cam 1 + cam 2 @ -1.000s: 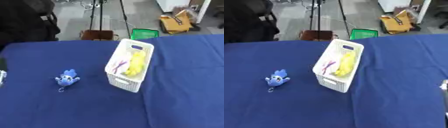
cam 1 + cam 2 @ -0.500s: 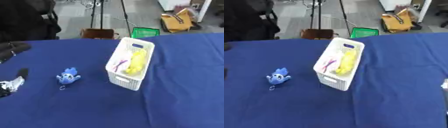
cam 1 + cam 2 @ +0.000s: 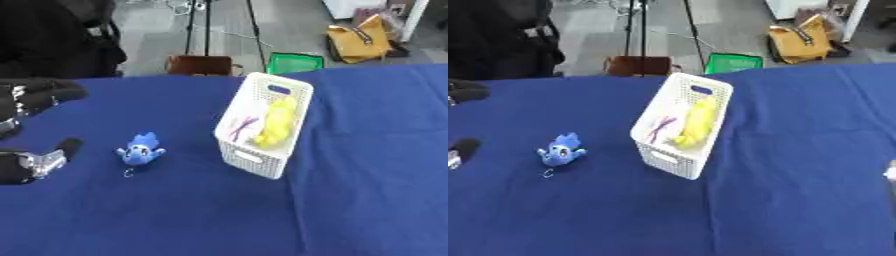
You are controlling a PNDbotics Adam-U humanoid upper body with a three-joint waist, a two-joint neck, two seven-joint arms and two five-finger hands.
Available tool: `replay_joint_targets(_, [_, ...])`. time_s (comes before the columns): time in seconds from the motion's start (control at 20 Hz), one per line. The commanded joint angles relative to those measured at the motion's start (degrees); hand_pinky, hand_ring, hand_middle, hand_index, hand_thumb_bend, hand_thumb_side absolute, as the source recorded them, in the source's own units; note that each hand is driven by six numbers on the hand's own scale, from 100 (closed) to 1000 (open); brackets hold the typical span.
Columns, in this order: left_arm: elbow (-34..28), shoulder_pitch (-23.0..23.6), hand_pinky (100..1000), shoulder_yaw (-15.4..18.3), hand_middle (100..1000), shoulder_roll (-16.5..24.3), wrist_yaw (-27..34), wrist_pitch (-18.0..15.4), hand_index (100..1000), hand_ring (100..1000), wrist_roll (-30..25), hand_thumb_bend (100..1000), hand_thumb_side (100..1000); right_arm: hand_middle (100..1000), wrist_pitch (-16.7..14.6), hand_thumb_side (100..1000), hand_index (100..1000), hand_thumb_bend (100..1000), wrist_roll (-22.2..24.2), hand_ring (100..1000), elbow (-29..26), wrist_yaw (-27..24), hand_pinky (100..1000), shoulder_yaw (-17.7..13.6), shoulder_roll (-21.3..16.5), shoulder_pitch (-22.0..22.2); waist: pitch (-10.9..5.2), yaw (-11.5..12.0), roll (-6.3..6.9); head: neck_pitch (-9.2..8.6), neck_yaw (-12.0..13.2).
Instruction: Pick up objects on the table and place them in the box.
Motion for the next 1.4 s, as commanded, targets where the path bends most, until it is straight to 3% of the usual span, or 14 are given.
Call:
replay_joint_targets(0.05, [3.55,-3.2,900,-1.63,945,1.09,2.28,4.5,1000,958,-0.77,424,936,699,-0.6,898,798,100,-0.25,752,-0.93,-0.5,770,0.24,-0.3,-0.27,-1.41,-0.12,0.07,0.06,0.47])
replay_joint_targets(0.15, [5.85,-5.42,890,-3.31,936,-0.06,3.59,7.99,1000,950,-1.89,457,901,698,-0.57,896,798,100,-0.12,752,-0.93,-0.67,770,0.37,-0.15,-0.19,-1.39,-0.29,0.17,0.0,0.61])
replay_joint_targets(0.3, [7.41,-7.4,888,-4.7,934,-1.06,4.75,10.05,1000,948,-3.19,459,884,698,-0.52,895,798,100,0.0,752,-0.93,-0.84,770,0.43,-0.09,-0.13,-1.36,-0.45,0.24,-0.1,0.61])
replay_joint_targets(0.35, [7.73,-7.73,889,-4.97,936,-1.27,4.99,10.27,1000,950,-3.56,435,788,697,-0.51,893,797,100,0.02,752,-0.93,-0.89,770,0.44,-0.08,-0.12,-1.35,-0.52,0.27,-0.09,0.65])
replay_joint_targets(0.5, [10.21,-9.96,886,-6.2,932,-2.53,6.0,10.86,1000,947,-6.02,411,754,697,-0.45,889,796,100,0.16,753,-0.93,-1.12,769,0.59,0.02,0.01,-1.33,-0.85,0.4,0.03,0.9])
replay_joint_targets(1.25, [21.91,-17.35,855,-10.8,923,-8.73,4.77,11.93,996,933,-14.06,448,756,696,-0.18,882,793,100,0.56,753,-0.93,-1.8,769,0.92,0.36,0.14,-1.04,-1.69,0.55,-0.37,1.56])
replay_joint_targets(1.35, [22.99,-17.59,855,-11.2,925,-9.15,4.56,11.84,1000,933,-15.22,459,742,696,-0.16,882,793,100,0.57,753,-0.93,-1.82,769,0.92,0.34,0.17,-0.98,-1.87,0.59,-0.38,1.65])
replay_joint_targets(1.4, [23.35,-17.7,833,-11.39,910,-9.37,4.51,11.61,1000,917,-15.76,453,689,695,-0.15,880,791,100,0.55,753,-0.93,-1.85,769,0.93,0.35,0.17,-0.91,-1.94,0.61,-0.45,1.64])
